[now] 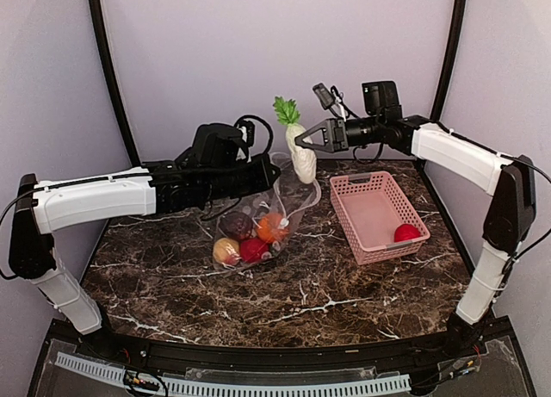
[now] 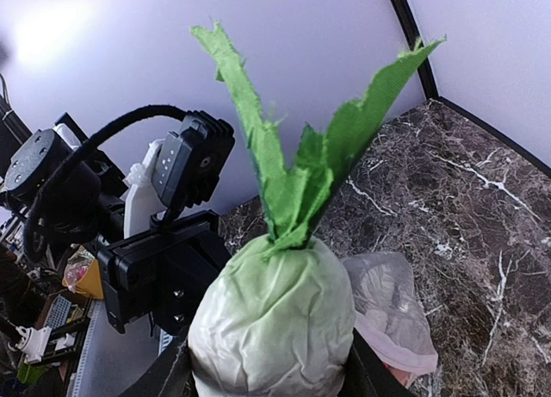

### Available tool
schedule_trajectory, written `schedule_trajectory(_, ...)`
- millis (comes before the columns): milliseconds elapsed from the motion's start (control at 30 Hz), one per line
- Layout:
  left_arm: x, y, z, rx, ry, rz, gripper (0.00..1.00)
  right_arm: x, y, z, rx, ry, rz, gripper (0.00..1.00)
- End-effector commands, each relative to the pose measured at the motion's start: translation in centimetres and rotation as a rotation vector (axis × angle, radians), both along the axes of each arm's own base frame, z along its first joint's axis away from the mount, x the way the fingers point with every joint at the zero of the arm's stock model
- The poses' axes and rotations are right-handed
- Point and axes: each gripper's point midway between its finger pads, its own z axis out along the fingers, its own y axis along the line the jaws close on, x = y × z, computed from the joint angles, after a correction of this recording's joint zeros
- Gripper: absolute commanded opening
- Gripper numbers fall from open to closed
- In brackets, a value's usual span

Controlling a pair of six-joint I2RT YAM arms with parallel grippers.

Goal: Place the food in the zip-top bag and seal the zipper
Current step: Place the fake vegetable in the zipper food storage bag.

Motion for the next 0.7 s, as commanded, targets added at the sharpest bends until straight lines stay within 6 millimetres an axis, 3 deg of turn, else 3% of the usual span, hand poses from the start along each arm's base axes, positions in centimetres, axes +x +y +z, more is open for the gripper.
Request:
schedule_trajectory(0,0.3,0.0,5.6,-0.161,-0.069,0.008,0.01,0.2,1.0,-0.8,-0.011,-0.042,-0.026,0.09)
schedule_trajectory(233,0.1,-0.3,7.4,-0.322,-0.046,-0.004,0.01,0.0,1.5,-1.9,-0.048,-0.082,-0.062,0.15)
schedule_trajectory(433,-0.1,0.2,7.3,-0.374,-0.032,-0.003,0.01,0.2,1.8,-2.7,-0.096,-0.125,-0.105,0.24)
schedule_trajectory(667,0.4,2.3,6.8,-0.366,-0.04,0.056,0.01,-0.6,2.1,-1.7,-0.117,-0.174,-0.082,0.55)
